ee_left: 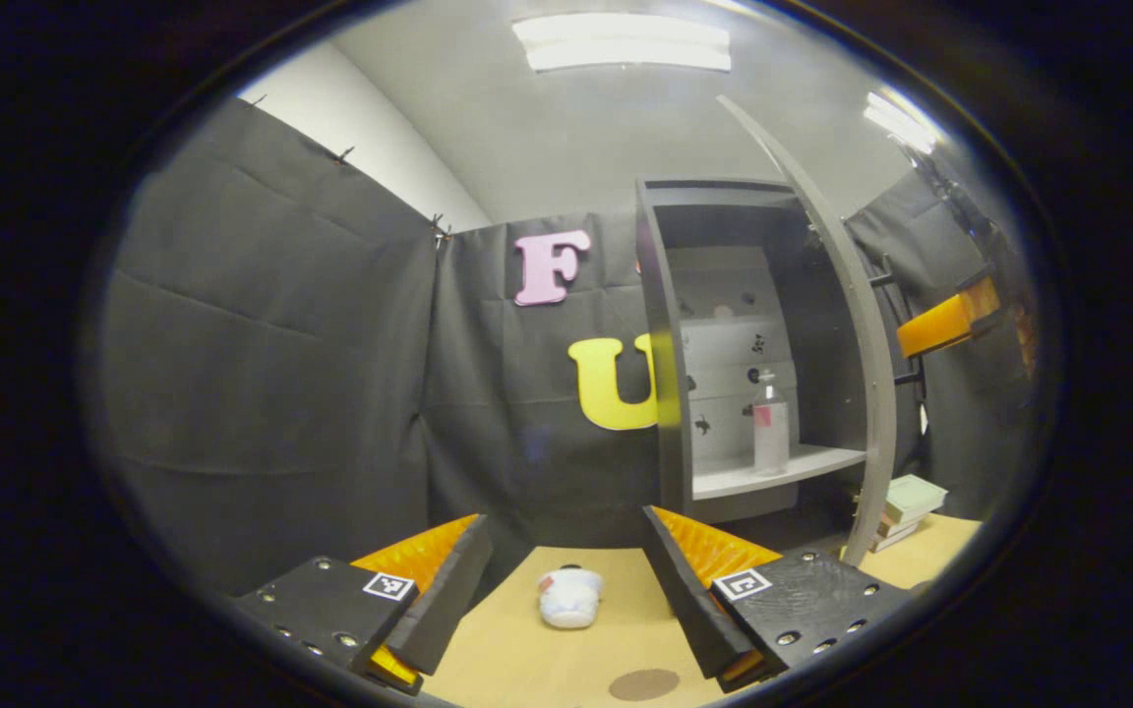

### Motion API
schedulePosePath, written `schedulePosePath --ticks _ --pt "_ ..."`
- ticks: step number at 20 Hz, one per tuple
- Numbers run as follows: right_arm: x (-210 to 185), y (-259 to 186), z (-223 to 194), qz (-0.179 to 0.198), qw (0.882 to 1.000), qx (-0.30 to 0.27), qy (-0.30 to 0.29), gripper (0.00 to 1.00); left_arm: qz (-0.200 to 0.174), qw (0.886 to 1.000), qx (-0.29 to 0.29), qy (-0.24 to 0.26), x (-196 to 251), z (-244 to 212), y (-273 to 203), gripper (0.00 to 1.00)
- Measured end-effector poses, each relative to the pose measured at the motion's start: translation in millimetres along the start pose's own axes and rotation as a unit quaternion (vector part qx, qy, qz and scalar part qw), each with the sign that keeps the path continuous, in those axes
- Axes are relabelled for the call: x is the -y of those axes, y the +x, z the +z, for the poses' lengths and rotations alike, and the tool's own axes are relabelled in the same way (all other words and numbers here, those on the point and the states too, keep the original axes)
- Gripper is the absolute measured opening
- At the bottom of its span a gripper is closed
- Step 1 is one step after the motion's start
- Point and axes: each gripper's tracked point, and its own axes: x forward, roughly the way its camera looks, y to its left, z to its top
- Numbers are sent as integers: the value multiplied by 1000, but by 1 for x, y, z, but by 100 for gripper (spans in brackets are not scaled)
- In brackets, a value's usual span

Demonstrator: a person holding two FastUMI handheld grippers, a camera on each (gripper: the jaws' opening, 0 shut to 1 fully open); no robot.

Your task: Open the cabinet door with the right hand, grasp the bottle in the cabinet with the left hand and place it on the coaster, then close the cabinet door with the right hand.

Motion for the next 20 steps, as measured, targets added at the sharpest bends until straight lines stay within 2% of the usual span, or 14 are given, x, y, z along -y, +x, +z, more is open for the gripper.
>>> schedulePosePath --ticks 1,8,9,10,12,13,15,17,20 --pt "1 -2 0 -1 1000 0 1 15 -7 1000 2 -1 10 0 3 94" --pt "13 -18 -2 -19 1000 1 -3 14 -52 999 2 -1 73 6 17 93" --pt "16 -21 -1 -24 1000 2 -7 11 -56 998 0 -1 82 7 18 93" --pt "18 -22 -1 -27 1000 1 -7 14 -59 998 0 -2 88 7 18 93" --pt "19 -23 -2 -29 1000 3 2 13 -63 998 2 -5 99 9 18 93" --pt "18 -24 -1 -29 1000 4 8 17 -65 998 3 -5 105 10 19 93" --pt "21 -24 0 -31 999 7 13 13 -66 998 6 -5 116 14 17 93" --pt "25 -27 -1 -34 999 10 10 17 -68 998 7 -4 129 16 17 93" --pt "31 -29 0 -38 999 15 11 10 -69 998 4 0 145 16 17 93"
